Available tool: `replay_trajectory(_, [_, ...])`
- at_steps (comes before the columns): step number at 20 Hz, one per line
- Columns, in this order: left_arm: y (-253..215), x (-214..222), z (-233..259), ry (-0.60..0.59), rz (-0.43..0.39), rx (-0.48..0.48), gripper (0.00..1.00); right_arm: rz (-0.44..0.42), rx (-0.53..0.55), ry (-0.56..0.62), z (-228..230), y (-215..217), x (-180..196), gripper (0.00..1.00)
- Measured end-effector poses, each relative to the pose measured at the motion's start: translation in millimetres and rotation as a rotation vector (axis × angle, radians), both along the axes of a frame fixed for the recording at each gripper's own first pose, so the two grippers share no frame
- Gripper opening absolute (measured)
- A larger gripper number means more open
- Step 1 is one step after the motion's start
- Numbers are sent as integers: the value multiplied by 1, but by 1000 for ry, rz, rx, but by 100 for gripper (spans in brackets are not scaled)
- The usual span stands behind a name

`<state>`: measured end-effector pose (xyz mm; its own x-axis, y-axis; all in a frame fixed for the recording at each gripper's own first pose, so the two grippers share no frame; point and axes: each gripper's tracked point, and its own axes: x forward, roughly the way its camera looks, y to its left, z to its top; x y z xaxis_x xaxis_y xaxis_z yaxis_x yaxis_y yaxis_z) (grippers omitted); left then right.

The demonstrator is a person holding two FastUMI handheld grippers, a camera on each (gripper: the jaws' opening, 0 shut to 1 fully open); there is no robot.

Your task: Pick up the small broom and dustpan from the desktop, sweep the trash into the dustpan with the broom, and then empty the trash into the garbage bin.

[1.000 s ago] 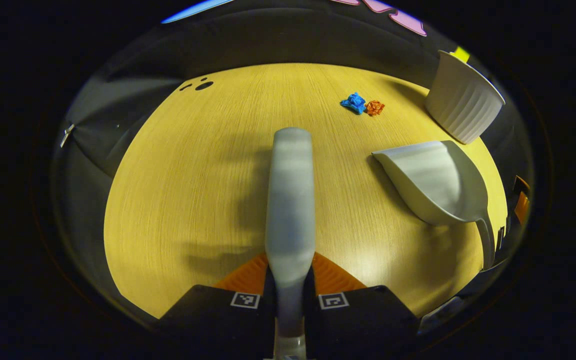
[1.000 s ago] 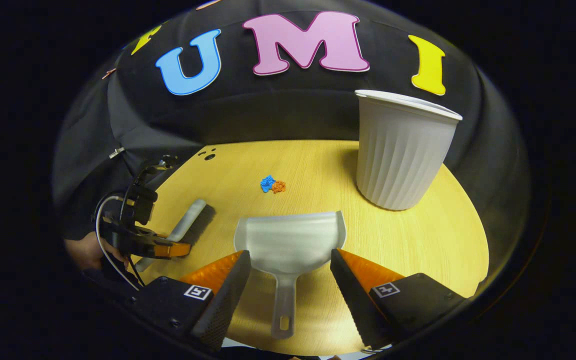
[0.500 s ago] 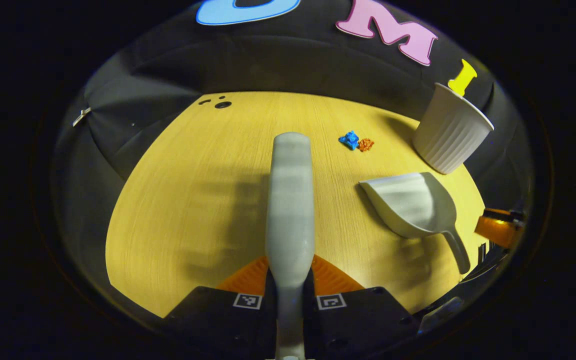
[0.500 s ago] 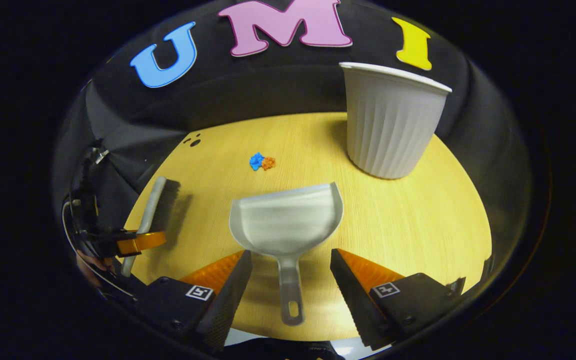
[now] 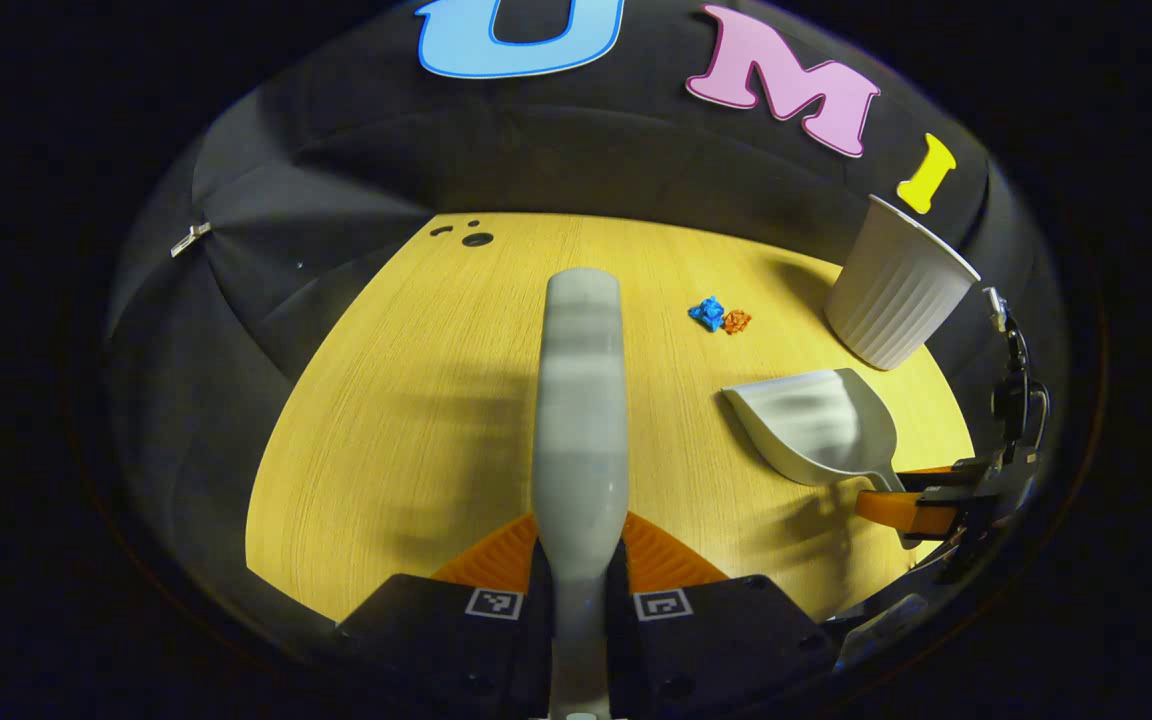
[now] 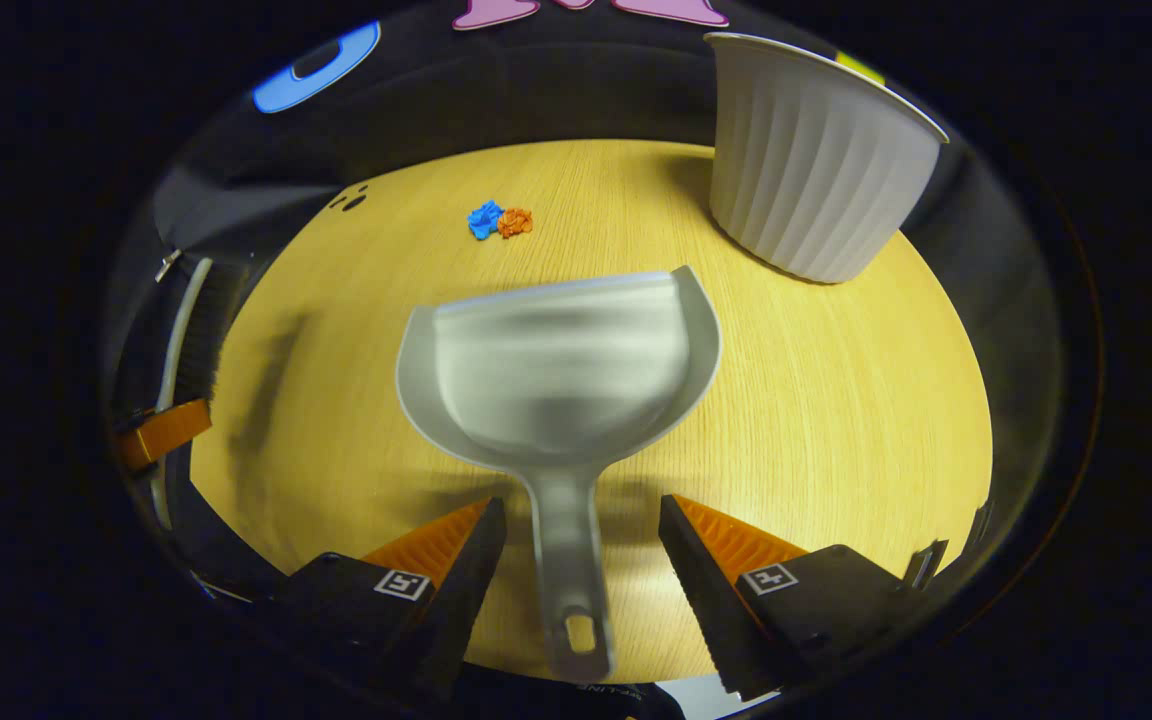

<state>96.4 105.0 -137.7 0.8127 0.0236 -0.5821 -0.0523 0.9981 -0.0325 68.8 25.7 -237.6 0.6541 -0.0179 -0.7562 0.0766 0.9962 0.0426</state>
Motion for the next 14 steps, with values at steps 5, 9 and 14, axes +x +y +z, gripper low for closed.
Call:
replay_trajectory(5, [-4,15,0,33,-3,17,26,-11,22,54,-19,4,7,76])
replay_trajectory(9, [-13,36,-1,48,-5,19,26,-12,28,51,-18,2,18,62])
replay_trajectory(14, [-29,69,-5,75,-47,31,26,44,58,56,-16,5,19,39])
